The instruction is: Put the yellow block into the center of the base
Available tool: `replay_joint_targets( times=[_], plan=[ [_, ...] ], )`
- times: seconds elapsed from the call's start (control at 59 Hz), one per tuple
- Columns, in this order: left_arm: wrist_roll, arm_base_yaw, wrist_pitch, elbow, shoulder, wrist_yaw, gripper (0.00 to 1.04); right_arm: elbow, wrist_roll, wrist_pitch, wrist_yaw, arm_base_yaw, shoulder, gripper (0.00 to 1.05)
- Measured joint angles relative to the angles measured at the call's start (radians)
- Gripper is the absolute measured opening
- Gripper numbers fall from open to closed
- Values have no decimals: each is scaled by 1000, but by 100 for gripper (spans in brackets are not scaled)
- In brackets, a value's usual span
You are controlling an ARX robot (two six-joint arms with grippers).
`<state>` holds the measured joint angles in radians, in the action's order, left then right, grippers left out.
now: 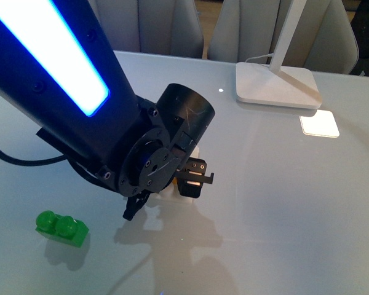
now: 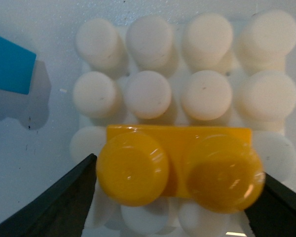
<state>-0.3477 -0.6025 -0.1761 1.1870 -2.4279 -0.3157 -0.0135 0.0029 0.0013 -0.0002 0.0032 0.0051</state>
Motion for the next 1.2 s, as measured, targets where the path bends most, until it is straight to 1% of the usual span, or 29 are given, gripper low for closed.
replay_joint_targets(
  times=[0.051, 0.068, 0.136, 0.322, 0.457, 0.576, 0.661, 0.678, 0.728, 0.813, 0.965, 0.999, 1.033, 1.05, 1.067, 1.084, 1.101, 1.135, 1.152, 1.169, 1.203],
  plan=[
    [6, 4, 0, -7, 8, 7, 99, 0, 0, 0, 0, 0, 0, 96],
    [9, 5, 2, -10, 12, 12, 99, 0, 0, 0, 0, 0, 0, 96],
    [9, 8, 10, -23, 29, 25, 97, 0, 0, 0, 0, 0, 0, 96],
    [1, 32, 62, -69, 204, 54, 97, 0, 0, 0, 0, 0, 0, 96],
    [-2, 86, 77, -137, 358, 68, 97, 0, 0, 0, 0, 0, 0, 96],
    [34, 192, 26, -270, 530, 122, 97, 0, 0, 0, 0, 0, 0, 96],
    [71, 318, -14, -400, 730, 223, 97, 0, 0, 0, 0, 0, 0, 96],
    [81, 354, -13, -431, 789, 257, 97, 0, 0, 0, 0, 0, 0, 96],
    [93, 404, -6, -472, 870, 302, 97, 0, 0, 0, 0, 0, 0, 96],
    [130, 541, 56, -558, 1086, 425, 97, 0, 0, 0, 0, 0, 0, 96],
    [156, 700, 177, -626, 1334, 587, 97, 0, 0, 0, 0, 0, 0, 96],
    [180, 717, 142, -653, 1374, 576, 95, 0, 0, 0, 0, 0, 0, 96],
    [218, 722, -30, -726, 1421, 507, 88, 0, 0, 0, 0, 0, 0, 96],
    [229, 723, -72, -744, 1430, 485, 86, 0, 0, 0, 0, 0, 0, 96],
    [248, 722, -156, -779, 1446, 459, 83, 0, 0, 0, 0, 0, 0, 96],
    [267, 721, -233, -812, 1460, 444, 79, 0, 0, 0, 0, 0, 0, 96],
    [270, 720, -267, -827, 1466, 438, 77, 0, 0, 0, 0, 0, 0, 96],
    [293, 715, -379, -879, 1486, 424, 70, 0, 0, 0, 0, 0, 0, 96],
    [297, 713, -399, -889, 1491, 421, 68, 0, 0, 0, 0, 0, 0, 96],
    [307, 708, -444, -914, 1505, 418, 63, 0, 0, 0, 0, 0, 0, 96],
    [319, 700, -469, -943, 1531, 411, 54, 0, 0, 0, 0, 0, 0, 96]
  ],
)
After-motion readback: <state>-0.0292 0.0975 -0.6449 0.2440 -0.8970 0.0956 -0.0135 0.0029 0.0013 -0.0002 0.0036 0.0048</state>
